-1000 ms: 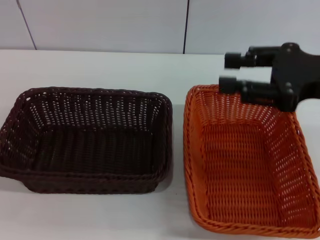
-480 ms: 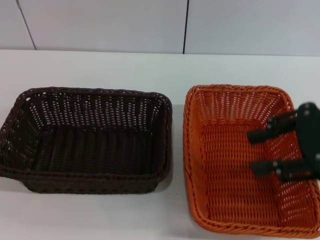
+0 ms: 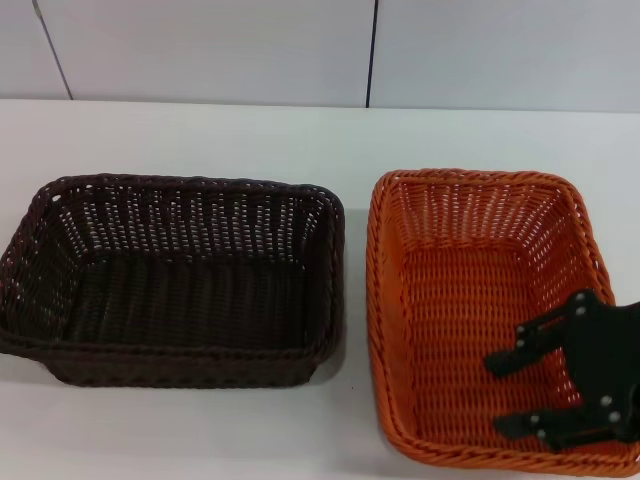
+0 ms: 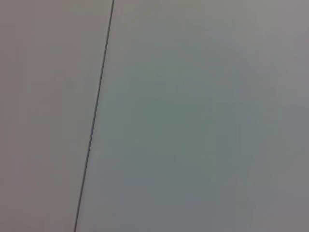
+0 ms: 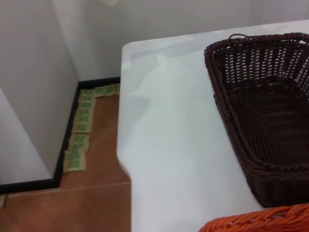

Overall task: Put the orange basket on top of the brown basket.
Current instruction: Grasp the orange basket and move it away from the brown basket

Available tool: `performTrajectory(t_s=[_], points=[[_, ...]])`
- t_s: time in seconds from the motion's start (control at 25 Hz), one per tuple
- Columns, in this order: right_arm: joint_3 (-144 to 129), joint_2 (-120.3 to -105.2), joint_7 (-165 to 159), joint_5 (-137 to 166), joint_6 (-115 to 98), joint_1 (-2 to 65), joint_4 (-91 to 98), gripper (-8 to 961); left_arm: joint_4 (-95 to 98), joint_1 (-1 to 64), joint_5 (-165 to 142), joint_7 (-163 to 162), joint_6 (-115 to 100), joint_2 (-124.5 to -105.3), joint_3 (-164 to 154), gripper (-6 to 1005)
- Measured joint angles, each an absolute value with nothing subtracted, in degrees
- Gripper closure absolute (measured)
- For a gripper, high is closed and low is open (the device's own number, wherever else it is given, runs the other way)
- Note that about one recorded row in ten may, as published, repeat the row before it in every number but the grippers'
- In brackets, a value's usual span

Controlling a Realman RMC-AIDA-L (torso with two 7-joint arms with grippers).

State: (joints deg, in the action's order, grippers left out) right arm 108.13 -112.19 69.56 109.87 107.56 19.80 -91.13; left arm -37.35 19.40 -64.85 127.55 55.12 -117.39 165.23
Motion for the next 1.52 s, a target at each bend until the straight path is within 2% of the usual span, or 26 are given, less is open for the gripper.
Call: performTrajectory(t_s=[0.36,0.88,1.52], points=[[104.45,-114.35,68.52,114.24,107.55,20.4,-88.53,451,-38.68,19.28,-65.0,127.59,55.1,-117.41,165.24,258],[103.36,-114.52,67.82,118.32,107.62,20.42,-86.22,449,-38.7,19.02,-64.75,127.7,55.85,-117.6,165.23,258],[103.46,-114.92,69.3,123.54,107.3,26.67,-76.32,451,-38.61,18.87,-64.68,127.88,57.46,-117.77,165.24,258]])
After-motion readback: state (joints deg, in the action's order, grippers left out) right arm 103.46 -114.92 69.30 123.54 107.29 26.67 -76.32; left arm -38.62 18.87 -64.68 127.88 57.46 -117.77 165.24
